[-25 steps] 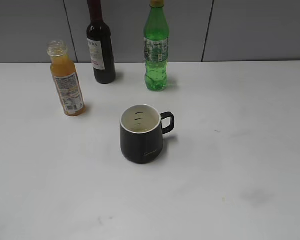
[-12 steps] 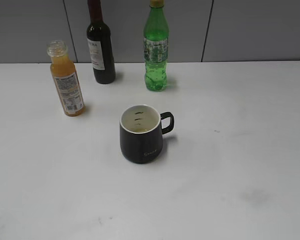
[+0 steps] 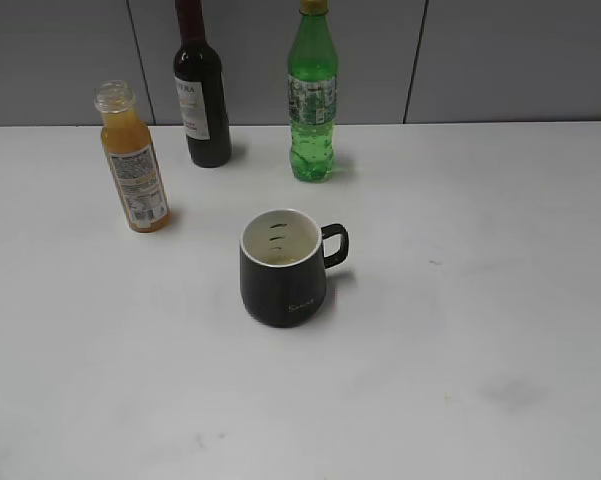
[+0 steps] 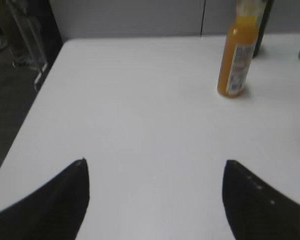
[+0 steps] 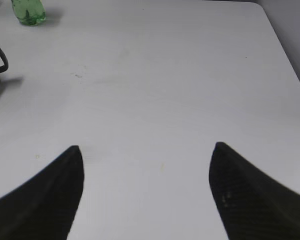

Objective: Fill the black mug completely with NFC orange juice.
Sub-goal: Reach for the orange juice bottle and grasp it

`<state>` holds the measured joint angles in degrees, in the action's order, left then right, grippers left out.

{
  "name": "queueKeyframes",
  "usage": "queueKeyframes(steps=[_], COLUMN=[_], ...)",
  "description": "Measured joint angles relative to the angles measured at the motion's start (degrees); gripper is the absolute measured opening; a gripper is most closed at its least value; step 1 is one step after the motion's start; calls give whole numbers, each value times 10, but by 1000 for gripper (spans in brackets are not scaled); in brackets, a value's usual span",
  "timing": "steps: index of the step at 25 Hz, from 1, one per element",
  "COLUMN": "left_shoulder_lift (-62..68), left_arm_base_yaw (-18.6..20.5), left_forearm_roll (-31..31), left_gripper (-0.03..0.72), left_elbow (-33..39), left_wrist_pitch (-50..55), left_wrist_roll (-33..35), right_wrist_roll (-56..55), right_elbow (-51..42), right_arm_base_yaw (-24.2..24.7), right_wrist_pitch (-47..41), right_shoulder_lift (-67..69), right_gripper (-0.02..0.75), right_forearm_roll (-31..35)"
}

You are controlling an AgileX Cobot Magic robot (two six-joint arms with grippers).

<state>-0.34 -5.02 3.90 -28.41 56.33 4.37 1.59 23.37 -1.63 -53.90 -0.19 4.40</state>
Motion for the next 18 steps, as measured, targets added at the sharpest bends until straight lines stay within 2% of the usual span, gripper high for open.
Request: queueKeyframes(steps=[3, 7, 14, 18], left_shoulder_lift=[10, 97, 340, 508], left_arm_base_yaw=[0, 0, 0, 0], left_forearm_roll=[0, 0, -4, -12], left_gripper=[643, 642, 634, 629], left_elbow=[-1, 6, 53, 58], left_wrist_pitch=[-111, -259, -624, -787], left_wrist_roll=[0, 0, 0, -12], right_wrist_roll=[0, 0, 0, 0], right_elbow=[0, 0, 0, 0], right_arm_base_yaw=[0, 0, 0, 0], right_wrist_pitch=[0, 0, 0, 0], right_shoulder_lift=[0, 0, 0, 0], right_gripper=[592, 592, 592, 592], right_forearm_roll=[0, 0, 0, 0])
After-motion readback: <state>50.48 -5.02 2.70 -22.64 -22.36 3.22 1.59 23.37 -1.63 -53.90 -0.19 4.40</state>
